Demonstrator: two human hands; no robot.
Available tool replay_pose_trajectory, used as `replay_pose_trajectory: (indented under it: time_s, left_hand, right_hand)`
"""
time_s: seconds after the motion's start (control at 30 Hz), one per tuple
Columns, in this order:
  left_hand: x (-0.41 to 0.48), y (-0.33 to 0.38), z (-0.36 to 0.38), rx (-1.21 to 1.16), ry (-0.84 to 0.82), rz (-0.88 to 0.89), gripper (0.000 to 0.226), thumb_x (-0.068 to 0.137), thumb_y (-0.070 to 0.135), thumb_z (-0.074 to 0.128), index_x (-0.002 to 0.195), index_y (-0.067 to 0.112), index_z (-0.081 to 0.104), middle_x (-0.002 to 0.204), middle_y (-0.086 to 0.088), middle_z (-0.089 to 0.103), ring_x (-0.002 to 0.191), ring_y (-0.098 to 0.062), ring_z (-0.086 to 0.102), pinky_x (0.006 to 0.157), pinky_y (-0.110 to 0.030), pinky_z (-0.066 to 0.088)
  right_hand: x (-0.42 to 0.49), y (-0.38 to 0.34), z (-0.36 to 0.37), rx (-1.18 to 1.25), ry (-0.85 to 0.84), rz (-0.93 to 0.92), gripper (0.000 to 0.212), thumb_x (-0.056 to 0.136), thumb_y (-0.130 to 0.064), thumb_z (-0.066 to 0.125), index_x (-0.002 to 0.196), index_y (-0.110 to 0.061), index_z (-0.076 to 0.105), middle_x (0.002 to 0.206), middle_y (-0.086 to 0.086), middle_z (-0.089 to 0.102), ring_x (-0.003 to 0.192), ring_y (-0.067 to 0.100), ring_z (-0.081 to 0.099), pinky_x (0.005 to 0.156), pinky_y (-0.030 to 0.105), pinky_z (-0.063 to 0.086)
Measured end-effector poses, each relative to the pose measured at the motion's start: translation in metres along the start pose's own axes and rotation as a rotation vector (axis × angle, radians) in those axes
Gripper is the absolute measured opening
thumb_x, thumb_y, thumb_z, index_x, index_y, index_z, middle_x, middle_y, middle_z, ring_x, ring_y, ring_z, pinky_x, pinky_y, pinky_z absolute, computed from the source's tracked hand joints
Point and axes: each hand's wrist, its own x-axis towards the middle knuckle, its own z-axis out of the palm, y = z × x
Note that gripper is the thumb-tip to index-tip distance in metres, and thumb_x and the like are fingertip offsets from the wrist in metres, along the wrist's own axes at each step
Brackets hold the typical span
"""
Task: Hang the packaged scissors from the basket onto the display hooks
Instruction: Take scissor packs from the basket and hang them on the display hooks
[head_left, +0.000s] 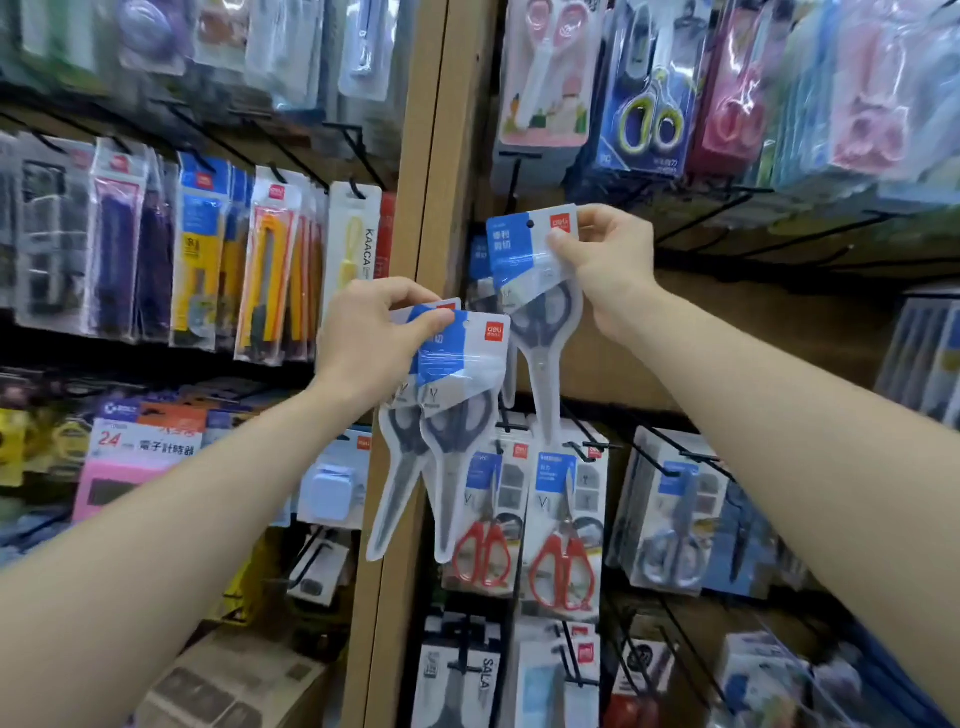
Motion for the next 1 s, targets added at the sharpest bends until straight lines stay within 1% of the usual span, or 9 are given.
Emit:
replay_pose_trajectory:
  time_s: [0.07, 0.17, 0.27, 0.43, 0.57, 0.67, 0.8, 0.9, 1.0]
  left_hand:
    - [0.010, 0.000, 0.005, 0.010, 0.080, -0.017, 0.008, 0.091, 0.032, 0.078, 0.086, 0.029, 0.073, 0.089, 0.012, 0.070, 0.098, -0.015, 0.066, 0.088, -0.040, 0.054]
    - [0.021, 0.002, 0.012, 0.018, 0.179, -0.012, 0.013, 0.091, 0.036, 0.078, 0.092, 0.023, 0.078, 0.091, 0.008, 0.073, 0.095, -0.013, 0.068, 0.081, -0.037, 0.056]
    - [0.032, 0.010, 0.015, 0.042, 0.202, 0.027, 0.016, 0.092, 0.036, 0.077, 0.096, 0.021, 0.079, 0.089, 0.010, 0.073, 0.092, -0.010, 0.068, 0.076, -0.031, 0.056]
    - [0.047, 0.016, 0.018, 0.129, 0.128, 0.242, 0.015, 0.093, 0.032, 0.077, 0.096, 0.018, 0.079, 0.089, 0.007, 0.075, 0.087, -0.011, 0.070, 0.074, -0.041, 0.059]
    - [0.062, 0.012, 0.018, 0.176, 0.137, 0.334, 0.016, 0.092, 0.029, 0.077, 0.095, 0.013, 0.080, 0.090, 0.003, 0.076, 0.083, -0.015, 0.070, 0.071, -0.042, 0.057]
    - [0.065, 0.009, 0.018, 0.206, 0.112, 0.399, 0.015, 0.091, 0.024, 0.078, 0.095, 0.010, 0.079, 0.089, -0.001, 0.076, 0.081, -0.015, 0.067, 0.070, -0.035, 0.055]
    - [0.062, 0.007, 0.013, 0.201, 0.075, 0.429, 0.011, 0.090, 0.017, 0.080, 0.094, 0.007, 0.078, 0.087, -0.004, 0.075, 0.079, -0.012, 0.065, 0.071, -0.020, 0.049]
    - [0.063, 0.005, 0.010, 0.231, 0.051, 0.467, 0.008, 0.089, 0.014, 0.081, 0.091, 0.007, 0.078, 0.083, -0.004, 0.074, 0.077, -0.014, 0.064, 0.070, -0.025, 0.049]
    - [0.063, 0.006, 0.010, 0.249, 0.031, 0.465, 0.008, 0.090, 0.017, 0.080, 0.090, 0.008, 0.078, 0.082, -0.002, 0.073, 0.076, -0.015, 0.064, 0.068, -0.029, 0.049]
  right_hand:
    - [0.013, 0.002, 0.008, -0.004, 0.007, -0.007, 0.012, 0.094, -0.008, 0.074, 0.104, -0.014, 0.072, 0.098, -0.001, 0.074, 0.088, 0.007, 0.071, 0.068, 0.017, 0.057]
    - [0.028, 0.006, 0.019, -0.001, 0.043, -0.001, 0.012, 0.093, -0.009, 0.075, 0.104, -0.013, 0.075, 0.098, -0.001, 0.075, 0.090, 0.009, 0.072, 0.077, 0.024, 0.061]
    - [0.034, 0.010, 0.024, 0.014, 0.053, 0.006, 0.014, 0.093, -0.012, 0.076, 0.106, -0.014, 0.075, 0.097, -0.004, 0.075, 0.089, 0.005, 0.071, 0.078, 0.024, 0.061]
    - [0.037, 0.017, 0.019, 0.064, 0.040, -0.036, 0.011, 0.092, -0.013, 0.076, 0.102, -0.017, 0.075, 0.098, -0.003, 0.076, 0.094, 0.009, 0.074, 0.080, 0.031, 0.063]
    - [0.040, 0.013, 0.019, 0.091, -0.013, -0.081, 0.011, 0.092, -0.009, 0.074, 0.099, -0.017, 0.074, 0.095, -0.006, 0.076, 0.089, 0.003, 0.073, 0.079, 0.025, 0.062]
    - [0.042, 0.011, 0.021, 0.072, -0.036, -0.061, 0.011, 0.093, -0.009, 0.074, 0.101, -0.016, 0.075, 0.096, -0.007, 0.075, 0.092, 0.005, 0.073, 0.079, 0.027, 0.063]
    - [0.047, 0.021, 0.021, -0.015, -0.033, 0.016, 0.016, 0.091, -0.009, 0.076, 0.090, -0.024, 0.073, 0.091, -0.007, 0.075, 0.091, 0.009, 0.073, 0.083, 0.037, 0.063]
    - [0.054, 0.028, 0.023, -0.061, -0.045, 0.079, 0.010, 0.088, -0.010, 0.079, 0.089, -0.019, 0.075, 0.091, -0.001, 0.077, 0.089, 0.015, 0.074, 0.084, 0.043, 0.063]
    - [0.064, 0.031, 0.028, -0.085, -0.052, 0.153, 0.009, 0.089, -0.009, 0.079, 0.091, -0.016, 0.074, 0.092, 0.001, 0.075, 0.091, 0.017, 0.073, 0.087, 0.042, 0.062]
